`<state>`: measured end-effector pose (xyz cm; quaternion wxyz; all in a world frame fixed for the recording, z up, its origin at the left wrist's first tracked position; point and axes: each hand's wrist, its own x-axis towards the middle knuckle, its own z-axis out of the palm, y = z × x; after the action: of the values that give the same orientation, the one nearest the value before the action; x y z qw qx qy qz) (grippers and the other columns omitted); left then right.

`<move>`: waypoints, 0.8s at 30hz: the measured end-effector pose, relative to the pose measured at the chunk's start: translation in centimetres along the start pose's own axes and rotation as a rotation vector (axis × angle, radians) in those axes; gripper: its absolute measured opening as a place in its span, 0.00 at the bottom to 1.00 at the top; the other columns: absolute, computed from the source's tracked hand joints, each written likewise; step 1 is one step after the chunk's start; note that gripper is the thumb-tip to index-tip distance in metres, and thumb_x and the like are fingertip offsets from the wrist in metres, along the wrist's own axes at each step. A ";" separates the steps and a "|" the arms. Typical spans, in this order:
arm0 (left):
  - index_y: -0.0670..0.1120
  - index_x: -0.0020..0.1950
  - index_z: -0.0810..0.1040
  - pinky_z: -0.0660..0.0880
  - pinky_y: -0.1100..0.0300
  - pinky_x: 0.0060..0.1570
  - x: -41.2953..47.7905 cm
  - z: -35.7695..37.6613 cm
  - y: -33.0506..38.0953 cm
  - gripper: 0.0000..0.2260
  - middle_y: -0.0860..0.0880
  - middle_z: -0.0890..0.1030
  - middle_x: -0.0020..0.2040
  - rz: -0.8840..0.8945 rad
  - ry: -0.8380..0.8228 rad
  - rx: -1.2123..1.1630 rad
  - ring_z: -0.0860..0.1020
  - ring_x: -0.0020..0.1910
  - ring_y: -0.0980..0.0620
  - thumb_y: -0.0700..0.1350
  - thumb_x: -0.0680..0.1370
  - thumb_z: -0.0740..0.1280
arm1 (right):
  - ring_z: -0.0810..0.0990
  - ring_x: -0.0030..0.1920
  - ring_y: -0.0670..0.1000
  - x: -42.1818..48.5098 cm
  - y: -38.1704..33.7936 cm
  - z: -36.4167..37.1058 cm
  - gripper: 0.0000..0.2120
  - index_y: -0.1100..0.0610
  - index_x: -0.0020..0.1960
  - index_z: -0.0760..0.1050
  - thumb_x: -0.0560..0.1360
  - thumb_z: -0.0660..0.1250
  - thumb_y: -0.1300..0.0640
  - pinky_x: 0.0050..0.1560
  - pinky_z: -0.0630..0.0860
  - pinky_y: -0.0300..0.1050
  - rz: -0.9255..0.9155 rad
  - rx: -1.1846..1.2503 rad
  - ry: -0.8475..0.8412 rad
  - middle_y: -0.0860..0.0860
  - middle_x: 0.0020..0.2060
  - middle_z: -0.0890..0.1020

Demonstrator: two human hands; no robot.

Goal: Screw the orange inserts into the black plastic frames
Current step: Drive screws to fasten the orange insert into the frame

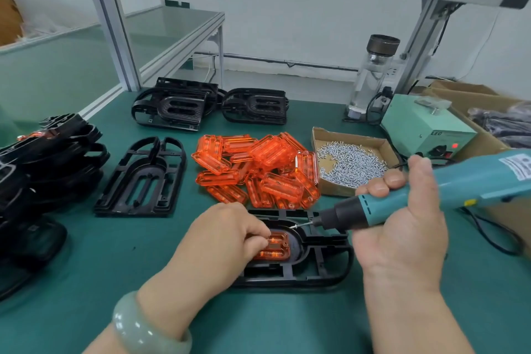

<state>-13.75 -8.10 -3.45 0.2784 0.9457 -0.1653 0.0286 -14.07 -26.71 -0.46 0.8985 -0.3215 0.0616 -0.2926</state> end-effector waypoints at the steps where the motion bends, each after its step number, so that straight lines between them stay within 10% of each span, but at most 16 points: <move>1: 0.59 0.50 0.82 0.69 0.58 0.52 0.1 0.3 0.0 0.06 0.56 0.75 0.44 0.035 -0.030 0.045 0.71 0.49 0.55 0.52 0.76 0.66 | 0.70 0.27 0.45 0.2 0.1 -0.1 0.06 0.51 0.45 0.70 0.80 0.64 0.54 0.35 0.70 0.38 -0.018 -0.026 -0.001 0.46 0.30 0.71; 24: 0.58 0.56 0.81 0.69 0.59 0.54 0.7 1.3 -0.4 0.09 0.54 0.73 0.46 0.048 -0.072 0.062 0.71 0.54 0.53 0.51 0.77 0.65 | 0.70 0.25 0.46 1.3 1.8 0.9 0.04 0.54 0.45 0.73 0.72 0.66 0.61 0.29 0.70 0.38 -0.032 -0.246 -0.231 0.47 0.26 0.72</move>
<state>-12.97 -8.70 -4.64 0.2420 0.9501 -0.1969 0.0063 -11.85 -25.83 -0.76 0.8486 -0.4614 -0.0120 -0.2583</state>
